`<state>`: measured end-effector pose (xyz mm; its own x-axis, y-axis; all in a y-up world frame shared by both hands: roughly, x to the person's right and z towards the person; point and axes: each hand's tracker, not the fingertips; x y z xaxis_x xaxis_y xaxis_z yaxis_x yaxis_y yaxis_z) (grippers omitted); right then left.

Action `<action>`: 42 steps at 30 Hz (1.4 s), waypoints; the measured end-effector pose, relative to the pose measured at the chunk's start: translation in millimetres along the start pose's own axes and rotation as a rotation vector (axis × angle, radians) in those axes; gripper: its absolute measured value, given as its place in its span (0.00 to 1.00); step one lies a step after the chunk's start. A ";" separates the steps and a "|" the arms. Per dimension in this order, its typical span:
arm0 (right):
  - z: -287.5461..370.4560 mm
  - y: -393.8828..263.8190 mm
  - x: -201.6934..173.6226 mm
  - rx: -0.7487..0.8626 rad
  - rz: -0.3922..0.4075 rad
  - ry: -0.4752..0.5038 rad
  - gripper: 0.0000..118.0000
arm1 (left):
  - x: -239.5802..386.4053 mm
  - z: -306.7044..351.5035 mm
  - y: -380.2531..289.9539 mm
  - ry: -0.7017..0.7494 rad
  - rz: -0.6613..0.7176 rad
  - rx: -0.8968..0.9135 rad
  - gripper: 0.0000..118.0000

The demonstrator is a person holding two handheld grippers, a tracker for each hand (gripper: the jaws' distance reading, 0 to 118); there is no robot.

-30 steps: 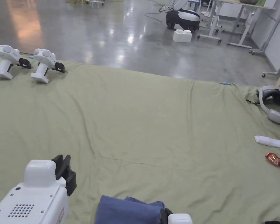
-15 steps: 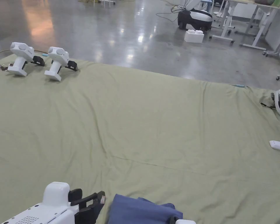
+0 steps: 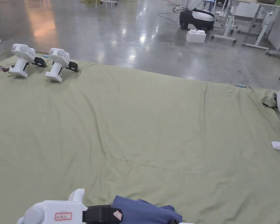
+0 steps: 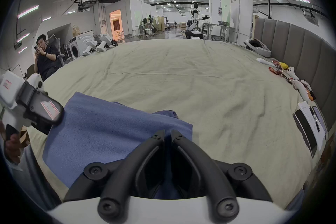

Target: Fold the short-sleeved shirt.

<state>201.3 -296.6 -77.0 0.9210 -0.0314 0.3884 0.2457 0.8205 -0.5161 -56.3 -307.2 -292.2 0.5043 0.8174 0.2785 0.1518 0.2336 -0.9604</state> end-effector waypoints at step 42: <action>37.5 176.3 63.3 0.319 0.085 -0.138 0.07 | 13.5 222.1 111.1 0.020 -0.054 0.095 0.22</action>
<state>291.6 -132.6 -114.8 0.8793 0.1036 0.4649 0.0434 0.9546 -0.2948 -221.4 -153.3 -396.5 0.5148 0.7916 0.3292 0.0987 0.3268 -0.9399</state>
